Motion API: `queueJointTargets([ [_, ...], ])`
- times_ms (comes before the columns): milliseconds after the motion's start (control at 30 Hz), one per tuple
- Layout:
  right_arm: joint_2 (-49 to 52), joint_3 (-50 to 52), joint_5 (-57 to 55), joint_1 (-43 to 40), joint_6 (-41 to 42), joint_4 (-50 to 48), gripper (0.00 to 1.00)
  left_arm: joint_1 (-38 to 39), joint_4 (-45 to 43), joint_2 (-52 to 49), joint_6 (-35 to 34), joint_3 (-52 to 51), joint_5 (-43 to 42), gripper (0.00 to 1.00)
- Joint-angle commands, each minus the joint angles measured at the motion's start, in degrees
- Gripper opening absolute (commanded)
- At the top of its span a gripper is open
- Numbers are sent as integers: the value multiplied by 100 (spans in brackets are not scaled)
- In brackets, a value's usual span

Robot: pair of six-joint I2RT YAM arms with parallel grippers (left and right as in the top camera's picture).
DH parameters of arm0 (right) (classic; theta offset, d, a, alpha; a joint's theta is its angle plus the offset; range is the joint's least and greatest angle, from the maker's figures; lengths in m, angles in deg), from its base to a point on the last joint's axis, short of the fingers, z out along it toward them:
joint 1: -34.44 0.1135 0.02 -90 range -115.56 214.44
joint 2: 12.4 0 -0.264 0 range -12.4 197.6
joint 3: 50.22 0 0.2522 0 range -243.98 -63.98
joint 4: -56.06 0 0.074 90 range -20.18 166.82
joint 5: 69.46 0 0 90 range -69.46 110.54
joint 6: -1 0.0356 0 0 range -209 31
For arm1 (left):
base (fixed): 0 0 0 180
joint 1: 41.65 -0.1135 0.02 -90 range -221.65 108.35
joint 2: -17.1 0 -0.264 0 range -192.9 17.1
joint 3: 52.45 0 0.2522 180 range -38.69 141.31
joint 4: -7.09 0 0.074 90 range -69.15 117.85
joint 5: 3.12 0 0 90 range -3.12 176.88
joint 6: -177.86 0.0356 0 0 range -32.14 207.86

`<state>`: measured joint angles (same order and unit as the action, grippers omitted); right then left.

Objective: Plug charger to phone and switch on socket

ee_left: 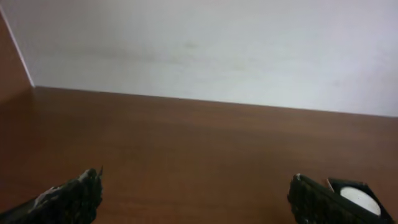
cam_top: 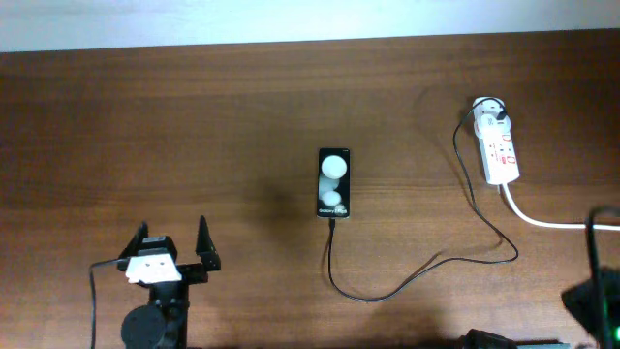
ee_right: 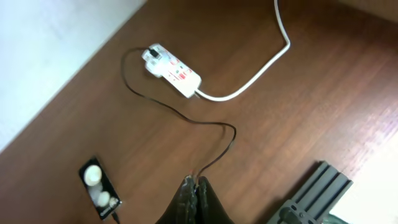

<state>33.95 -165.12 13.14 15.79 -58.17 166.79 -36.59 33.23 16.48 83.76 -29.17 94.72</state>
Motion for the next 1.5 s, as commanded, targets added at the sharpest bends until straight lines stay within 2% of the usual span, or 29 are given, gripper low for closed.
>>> queueJointTargets([
  [0, -334, -9, 186, 26, -63, 35, 4, -24, -216, 22, -13, -251, -212, 99],
  [267, -551, -9, 920, 26, -518, 35, 4, -24, -404, -11, -7, -702, -413, 99],
  [333, -551, -9, 1036, 26, -516, 35, 4, -24, -638, -11, 614, -754, -1036, 99],
  [400, -551, -11, 1296, 26, -516, 35, 4, -24, -721, -11, 1134, -763, -1001, 99],
  [533, -551, -11, 1891, 26, -516, 33, 4, -24, -885, -11, 988, -859, -1001, 99],
  [733, -551, -11, 2133, 26, -518, 33, 4, -24, -785, -59, 846, -905, -997, 99],
  [867, -551, -11, 2026, 26, -835, 26, 4, -24, -780, -76, 846, -903, -960, 99],
  [1033, -551, -11, 2028, 26, -837, -468, 5, -24, -782, -76, 846, -903, -960, 99],
  [1133, -551, -11, 2184, 26, -1141, -885, 7, -24, -780, -76, 846, -903, -960, 99],
  [1233, -551, -11, 3093, 26, -1523, -1683, 14, -24, -782, -76, 846, -903, -960, 99],
  [1367, -549, -11, 4520, 26, -1510, -4186, 14, -24, -780, -76, 846, -903, -960, 99],
  [1467, -549, -11, 4802, 35, -1038, -6089, 14, -24, -782, -76, 846, -903, -960, 99],
])
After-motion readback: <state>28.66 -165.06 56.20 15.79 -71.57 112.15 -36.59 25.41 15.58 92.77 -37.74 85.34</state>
